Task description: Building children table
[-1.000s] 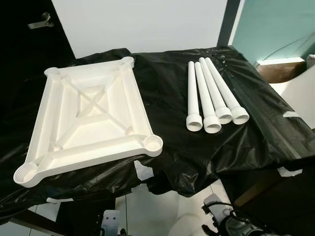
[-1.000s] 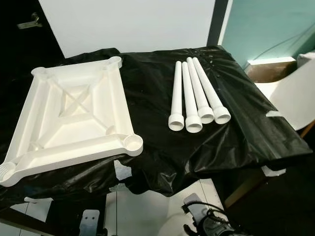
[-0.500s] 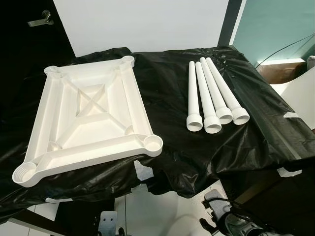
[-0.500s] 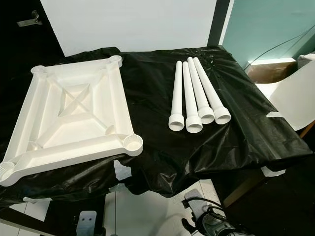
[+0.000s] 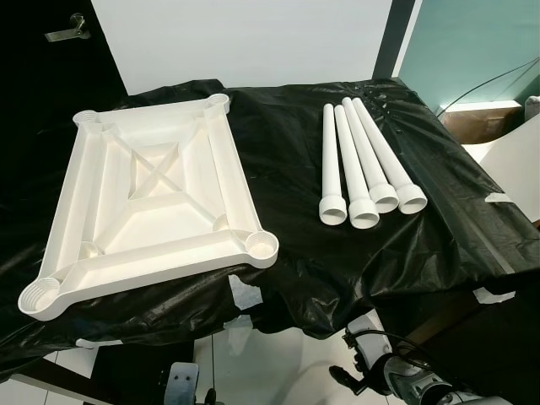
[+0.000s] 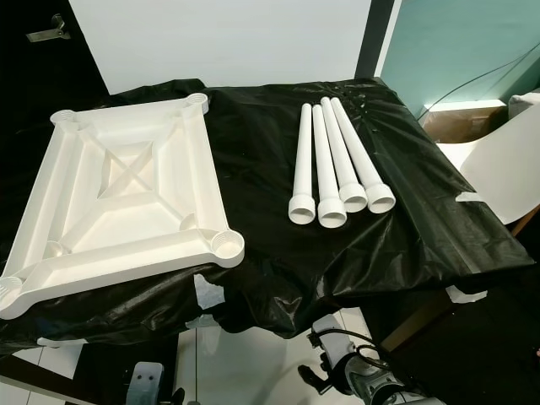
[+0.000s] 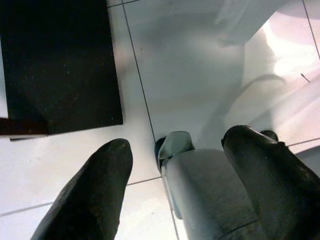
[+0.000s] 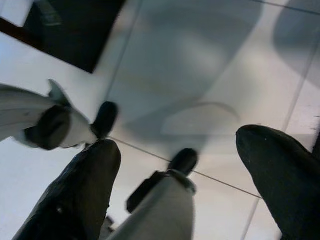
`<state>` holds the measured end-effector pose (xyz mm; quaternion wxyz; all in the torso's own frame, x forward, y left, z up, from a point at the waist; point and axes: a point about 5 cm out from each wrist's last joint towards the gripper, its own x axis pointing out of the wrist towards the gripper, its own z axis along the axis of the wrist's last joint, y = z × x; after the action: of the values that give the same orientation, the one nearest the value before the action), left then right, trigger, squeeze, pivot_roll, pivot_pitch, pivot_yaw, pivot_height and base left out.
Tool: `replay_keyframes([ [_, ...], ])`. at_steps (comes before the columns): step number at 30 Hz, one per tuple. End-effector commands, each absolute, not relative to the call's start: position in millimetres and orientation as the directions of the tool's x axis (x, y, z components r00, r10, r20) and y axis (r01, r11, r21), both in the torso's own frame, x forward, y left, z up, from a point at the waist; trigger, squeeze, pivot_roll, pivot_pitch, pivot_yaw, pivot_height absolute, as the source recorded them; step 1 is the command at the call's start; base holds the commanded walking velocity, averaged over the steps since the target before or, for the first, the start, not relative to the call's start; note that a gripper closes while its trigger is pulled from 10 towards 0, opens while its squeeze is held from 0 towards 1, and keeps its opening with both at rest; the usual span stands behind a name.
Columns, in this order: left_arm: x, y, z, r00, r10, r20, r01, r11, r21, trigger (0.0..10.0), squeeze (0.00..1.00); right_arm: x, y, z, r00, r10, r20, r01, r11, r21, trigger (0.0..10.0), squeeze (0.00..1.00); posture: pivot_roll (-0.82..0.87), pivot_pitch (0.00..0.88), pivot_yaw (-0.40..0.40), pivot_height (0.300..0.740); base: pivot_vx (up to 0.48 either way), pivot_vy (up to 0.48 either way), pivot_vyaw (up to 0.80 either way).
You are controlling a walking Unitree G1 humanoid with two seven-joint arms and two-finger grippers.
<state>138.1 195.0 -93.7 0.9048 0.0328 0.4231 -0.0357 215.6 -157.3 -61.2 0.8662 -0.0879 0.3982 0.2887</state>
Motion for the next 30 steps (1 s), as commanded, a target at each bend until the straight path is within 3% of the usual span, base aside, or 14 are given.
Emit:
replay_keyframes([
  [1,119.1,187.8,-99.8,0.561,-0.207,-0.801,0.212,0.972,-0.102,10.0,0.00,210.6,-157.4,-63.5,0.494,0.452,-0.742,-0.571,0.813,0.115,10.0,0.00,0.16,0.015,-0.035,0.740,0.000,0.000,0.00],
  [10,118.0,183.7,-94.9,0.547,-0.359,-0.756,0.387,0.909,-0.152,10.0,0.00,207.0,-153.4,-61.5,0.401,0.564,-0.722,-0.655,0.727,0.204,10.0,0.00,0.16,0.016,-0.033,0.740,0.000,0.000,0.00],
  [13,128.9,179.2,-86.2,0.594,-0.425,-0.683,0.443,0.882,-0.163,10.0,0.00,205.2,-153.0,-60.9,0.360,0.596,-0.718,-0.685,0.691,0.230,10.0,0.00,0.16,0.011,-0.032,0.740,0.000,0.000,0.00],
  [22,136.8,171.2,-76.9,0.623,-0.492,-0.608,0.502,0.848,-0.171,10.0,0.00,205.3,-152.6,-57.4,0.317,0.652,-0.689,-0.721,0.637,0.271,10.0,0.00,0.16,0.004,-0.033,0.740,0.000,0.000,0.00],
  [30,135.4,159.3,-67.4,0.592,-0.586,-0.553,0.589,0.783,-0.200,10.0,0.00,208.9,-148.4,-49.8,0.252,0.734,-0.631,-0.767,0.549,0.333,10.0,0.00,0.17,0.010,-0.037,0.740,0.000,0.000,0.00],
])
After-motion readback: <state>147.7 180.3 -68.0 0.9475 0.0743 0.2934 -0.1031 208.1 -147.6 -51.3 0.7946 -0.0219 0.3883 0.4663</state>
